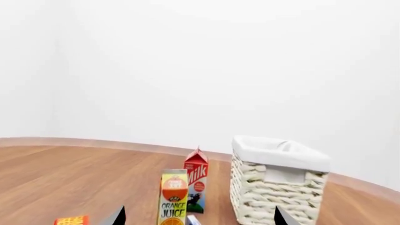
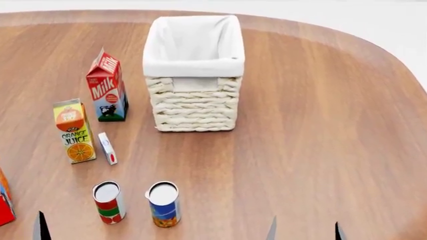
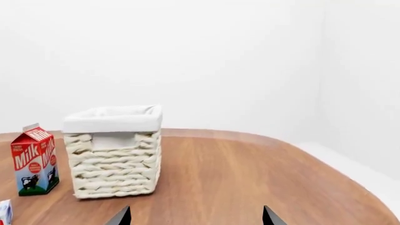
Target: Pick up the alphabet soup, and put it in the basket.
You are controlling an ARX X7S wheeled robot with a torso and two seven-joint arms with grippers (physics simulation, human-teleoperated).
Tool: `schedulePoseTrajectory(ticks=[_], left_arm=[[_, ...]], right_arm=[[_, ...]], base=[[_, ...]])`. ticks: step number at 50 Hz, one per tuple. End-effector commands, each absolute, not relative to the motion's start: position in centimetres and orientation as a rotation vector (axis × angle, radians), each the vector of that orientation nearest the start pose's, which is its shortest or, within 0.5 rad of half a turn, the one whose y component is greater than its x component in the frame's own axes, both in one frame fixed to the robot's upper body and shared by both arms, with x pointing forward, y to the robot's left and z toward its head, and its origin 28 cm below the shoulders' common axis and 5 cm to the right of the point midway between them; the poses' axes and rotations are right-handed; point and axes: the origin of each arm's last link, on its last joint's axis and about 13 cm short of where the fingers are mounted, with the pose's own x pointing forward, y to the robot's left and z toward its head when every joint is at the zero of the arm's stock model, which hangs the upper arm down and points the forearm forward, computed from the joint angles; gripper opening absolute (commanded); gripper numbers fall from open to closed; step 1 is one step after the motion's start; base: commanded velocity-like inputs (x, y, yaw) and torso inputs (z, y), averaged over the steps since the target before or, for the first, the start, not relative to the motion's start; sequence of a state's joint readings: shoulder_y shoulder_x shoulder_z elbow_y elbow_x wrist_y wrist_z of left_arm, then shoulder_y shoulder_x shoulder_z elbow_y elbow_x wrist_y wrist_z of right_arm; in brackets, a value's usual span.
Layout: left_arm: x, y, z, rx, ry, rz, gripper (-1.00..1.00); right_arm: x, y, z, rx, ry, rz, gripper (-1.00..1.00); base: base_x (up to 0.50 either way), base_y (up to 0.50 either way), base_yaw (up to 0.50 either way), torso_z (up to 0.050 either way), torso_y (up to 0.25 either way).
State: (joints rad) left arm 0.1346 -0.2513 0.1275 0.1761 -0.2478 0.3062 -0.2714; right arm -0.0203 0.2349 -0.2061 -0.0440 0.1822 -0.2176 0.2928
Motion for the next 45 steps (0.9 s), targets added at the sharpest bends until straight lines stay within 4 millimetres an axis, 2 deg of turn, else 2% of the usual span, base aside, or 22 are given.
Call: schedulePoseTrajectory(ticks=[1, 45], left_arm=[[18.35, 23.09, 4.35, -0.084, -0.301, 0.107, 1.0], [18.17, 23.0, 4.39, -0.081, -0.303, 0.106, 1.0]], right_arm=[[20.56, -10.91, 2.85, -0.004, -0.198, -0.087, 1.0], [20.46, -10.64, 2.67, -0.013, -0.195, -0.05, 1.0]], base=[[0.14, 0.07, 0.0, 0.0, 0.0], [0.15, 0.01, 0.0, 0.0, 0.0]])
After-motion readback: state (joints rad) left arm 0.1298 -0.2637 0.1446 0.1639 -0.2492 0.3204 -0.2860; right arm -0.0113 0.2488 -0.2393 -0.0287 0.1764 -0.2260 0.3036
